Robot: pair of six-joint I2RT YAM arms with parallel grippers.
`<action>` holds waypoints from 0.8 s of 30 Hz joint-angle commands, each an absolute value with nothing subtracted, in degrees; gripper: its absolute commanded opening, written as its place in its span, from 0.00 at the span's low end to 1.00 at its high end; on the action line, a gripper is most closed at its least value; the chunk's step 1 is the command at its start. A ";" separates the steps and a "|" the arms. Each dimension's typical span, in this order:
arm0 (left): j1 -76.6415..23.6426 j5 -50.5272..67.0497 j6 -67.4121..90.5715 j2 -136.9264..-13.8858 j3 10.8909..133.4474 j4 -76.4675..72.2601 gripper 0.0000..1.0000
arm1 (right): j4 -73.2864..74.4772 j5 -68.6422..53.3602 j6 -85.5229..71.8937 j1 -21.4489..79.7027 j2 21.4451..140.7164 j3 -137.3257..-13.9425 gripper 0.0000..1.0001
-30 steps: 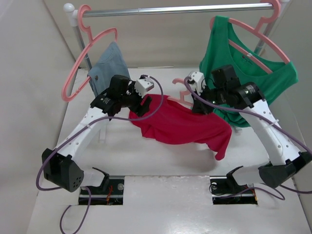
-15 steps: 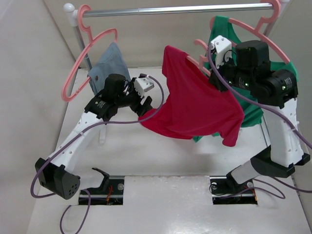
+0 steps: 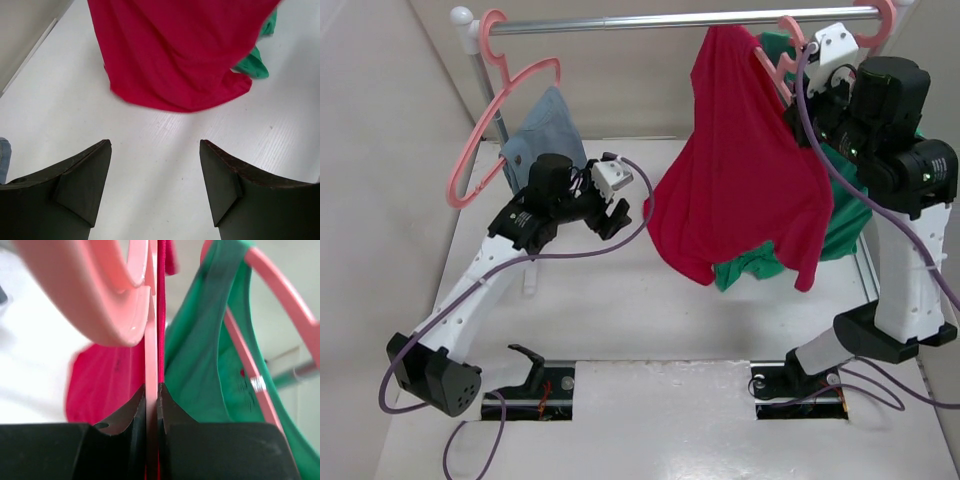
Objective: Place the t-shirt on the hanger
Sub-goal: Hang the hanger with tshirt onto the clothesline
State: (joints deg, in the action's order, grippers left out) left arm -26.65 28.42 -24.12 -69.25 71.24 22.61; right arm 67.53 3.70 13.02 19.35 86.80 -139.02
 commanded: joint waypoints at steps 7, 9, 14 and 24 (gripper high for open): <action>-26.89 28.22 -24.17 -65.65 68.56 19.86 0.68 | 47.02 -0.78 8.80 16.52 90.34 -141.68 0.00; -26.89 28.21 -24.17 -65.13 68.55 19.86 0.68 | 46.32 -1.40 8.09 14.60 91.93 -141.68 0.00; -26.89 27.69 -24.17 -64.60 67.24 19.34 0.69 | 45.70 -4.39 6.86 12.48 93.25 -137.30 0.00; -26.89 27.16 -24.17 -64.07 65.57 18.81 0.69 | 43.24 -7.46 5.27 11.95 89.74 -125.51 0.00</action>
State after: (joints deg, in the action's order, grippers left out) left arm -26.65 26.89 -24.14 -66.02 65.95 21.15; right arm 44.42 -5.41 6.33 12.08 92.12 -126.74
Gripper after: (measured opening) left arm 0.691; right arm 0.129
